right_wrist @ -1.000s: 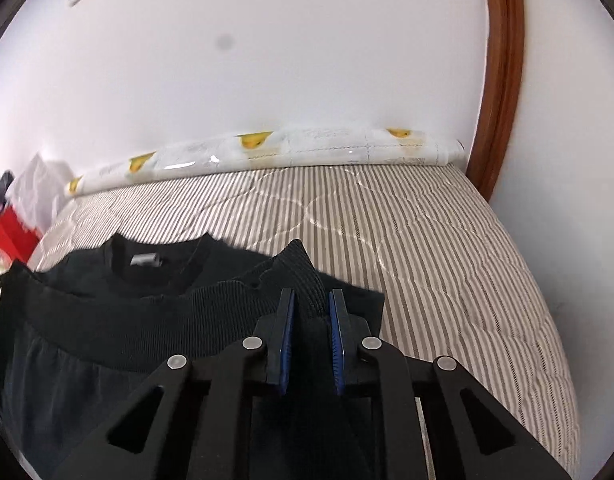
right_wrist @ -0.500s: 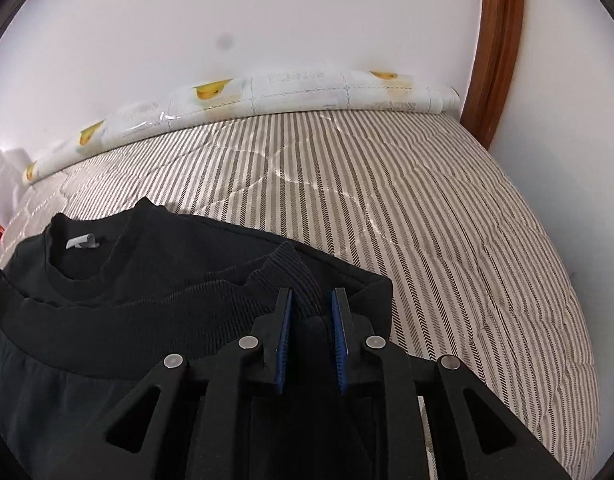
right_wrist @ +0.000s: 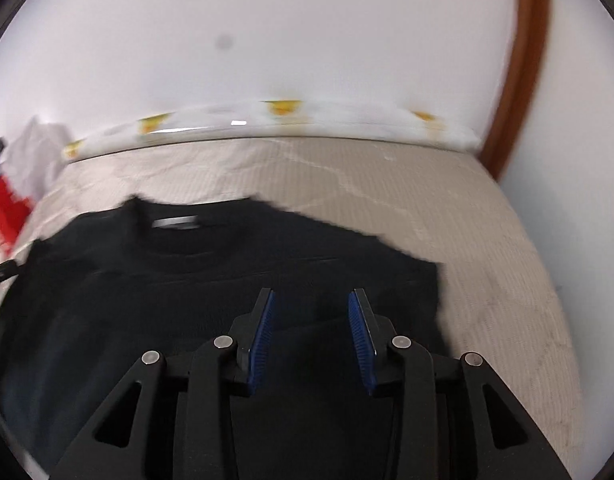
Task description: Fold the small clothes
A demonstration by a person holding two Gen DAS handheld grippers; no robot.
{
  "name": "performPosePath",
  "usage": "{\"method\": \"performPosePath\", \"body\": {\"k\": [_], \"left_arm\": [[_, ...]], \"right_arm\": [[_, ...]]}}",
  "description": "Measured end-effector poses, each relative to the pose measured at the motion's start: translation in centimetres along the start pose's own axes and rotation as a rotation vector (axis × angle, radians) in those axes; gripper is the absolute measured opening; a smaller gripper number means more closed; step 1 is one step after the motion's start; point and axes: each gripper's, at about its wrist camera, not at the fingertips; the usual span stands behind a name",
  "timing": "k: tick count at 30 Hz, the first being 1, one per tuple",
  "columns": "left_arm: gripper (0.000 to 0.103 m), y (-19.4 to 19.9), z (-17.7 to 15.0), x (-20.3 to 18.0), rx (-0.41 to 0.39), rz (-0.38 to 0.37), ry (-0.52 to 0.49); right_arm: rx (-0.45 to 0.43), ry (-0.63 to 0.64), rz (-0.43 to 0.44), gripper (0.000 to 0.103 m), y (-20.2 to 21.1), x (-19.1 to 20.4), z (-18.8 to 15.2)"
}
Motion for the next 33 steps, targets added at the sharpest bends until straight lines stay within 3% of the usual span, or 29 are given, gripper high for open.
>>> {"method": "performPosePath", "body": {"k": [6,10,14,17,18,20,21,26,31,33], "left_arm": [[0.03,2.5,-3.2,2.4,0.015,-0.031,0.032],[0.031,4.0,-5.9,4.3,0.025,-0.053,0.059],[0.031,5.2,-8.7,5.9,0.032,-0.086,0.071],[0.032,6.2,-10.3,6.7,0.038,-0.131,0.071],[0.035,6.6,-10.9,6.9,0.035,-0.15,0.069],[0.049,7.3,-11.9,7.2,0.014,-0.19,0.077],[0.05,7.5,-12.2,7.3,0.006,-0.204,0.079],[0.051,9.0,-14.3,7.4,-0.023,-0.217,0.086],[0.051,10.1,-16.9,8.4,-0.053,-0.285,0.132],[0.051,9.9,-18.0,8.6,-0.031,-0.308,0.133]], "right_arm": [[0.029,0.04,0.099,0.038,-0.6,7.2,-2.8],[0.033,0.068,0.066,0.038,-1.2,10.3,-4.2],[0.079,0.064,-0.001,0.038,-2.4,10.9,-5.4],[0.079,0.043,-0.003,0.038,-1.6,10.9,-6.7],[0.074,0.041,-0.002,0.039,-1.2,10.8,-7.1],[0.059,0.049,-0.009,0.041,-0.4,10.8,-8.2],[0.054,0.052,-0.014,0.041,-0.1,10.6,-8.6],[0.013,0.054,-0.031,0.043,1.6,10.5,-11.0],[-0.017,0.087,-0.048,0.044,3.6,10.9,-13.3],[-0.037,0.112,-0.056,0.044,4.6,11.2,-14.3]]}}
Point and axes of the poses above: each gripper's, at about its wrist camera, not at the fingertips, and y roughly against the way its jaws point, x to its left, z to its top, and after that the axes turned 7 degrees about z, right-handed
